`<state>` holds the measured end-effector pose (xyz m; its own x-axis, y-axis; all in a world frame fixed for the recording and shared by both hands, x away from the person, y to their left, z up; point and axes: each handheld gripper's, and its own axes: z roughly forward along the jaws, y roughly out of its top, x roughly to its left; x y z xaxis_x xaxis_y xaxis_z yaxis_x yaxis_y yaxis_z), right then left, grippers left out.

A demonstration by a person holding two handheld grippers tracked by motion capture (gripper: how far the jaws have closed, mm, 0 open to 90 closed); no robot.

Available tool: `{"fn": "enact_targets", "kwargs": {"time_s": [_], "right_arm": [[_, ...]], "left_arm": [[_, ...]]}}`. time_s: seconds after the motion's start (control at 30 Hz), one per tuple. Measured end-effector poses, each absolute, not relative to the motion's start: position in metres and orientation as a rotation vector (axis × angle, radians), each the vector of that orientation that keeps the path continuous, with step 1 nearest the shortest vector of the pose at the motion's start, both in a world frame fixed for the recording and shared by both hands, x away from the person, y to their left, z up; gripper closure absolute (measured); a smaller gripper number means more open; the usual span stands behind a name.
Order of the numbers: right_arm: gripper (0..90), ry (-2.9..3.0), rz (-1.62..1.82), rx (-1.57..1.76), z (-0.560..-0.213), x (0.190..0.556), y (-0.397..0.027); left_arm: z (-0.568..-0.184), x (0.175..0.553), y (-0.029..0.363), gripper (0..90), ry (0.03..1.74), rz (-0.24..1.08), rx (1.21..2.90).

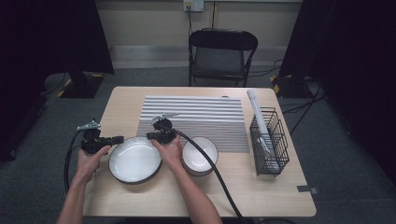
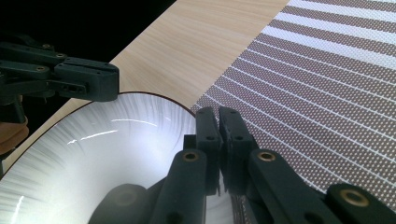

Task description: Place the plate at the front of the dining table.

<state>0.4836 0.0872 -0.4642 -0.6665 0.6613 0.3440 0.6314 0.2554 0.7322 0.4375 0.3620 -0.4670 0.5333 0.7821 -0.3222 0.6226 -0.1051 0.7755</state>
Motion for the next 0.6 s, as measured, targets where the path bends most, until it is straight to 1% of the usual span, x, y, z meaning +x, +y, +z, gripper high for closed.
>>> {"fn": "enact_targets", "kwargs": {"time_s": [0.07, 0.13, 0.2, 0.23, 0.37, 0.43, 0.6], "right_arm": [[88.3, 2.47, 1.439, 1.307, -0.4662, 0.4848, 0.0859], [88.4, 2.468, 1.432, 1.301, -0.4672, 0.4833, 0.0874], [88.4, 2.476, 1.441, 1.299, -0.468, 0.4834, 0.0876], [88.4, 2.473, 1.447, 1.292, -0.4686, 0.4829, 0.0882], [88.3, 2.469, 1.462, 1.294, -0.4695, 0.483, 0.0889], [88.1, 2.458, 1.485, 1.274, -0.471, 0.4813, 0.0925], [88.4, 2.463, 1.49, 1.259, -0.4704, 0.4817, 0.0923]], "left_arm": [[-0.4664, 0.4374, 0.3619, 81.5, 1.16, 0.202, 1.807], [-0.4658, 0.4372, 0.3627, 84.3, 1.16, 0.213, 1.807], [-0.4658, 0.4365, 0.3631, 85.1, 1.159, 0.229, 1.804], [-0.4657, 0.4366, 0.3642, 88.8, 1.157, 0.217, 1.796], [-0.4662, 0.4367, 0.3644, 87.0, 1.148, 0.207, 1.808], [-0.4669, 0.4371, 0.3605, 86.2, 1.139, 0.21, 1.839], [-0.466, 0.4369, 0.3605, 86.6, 1.133, 0.202, 1.848]]}}
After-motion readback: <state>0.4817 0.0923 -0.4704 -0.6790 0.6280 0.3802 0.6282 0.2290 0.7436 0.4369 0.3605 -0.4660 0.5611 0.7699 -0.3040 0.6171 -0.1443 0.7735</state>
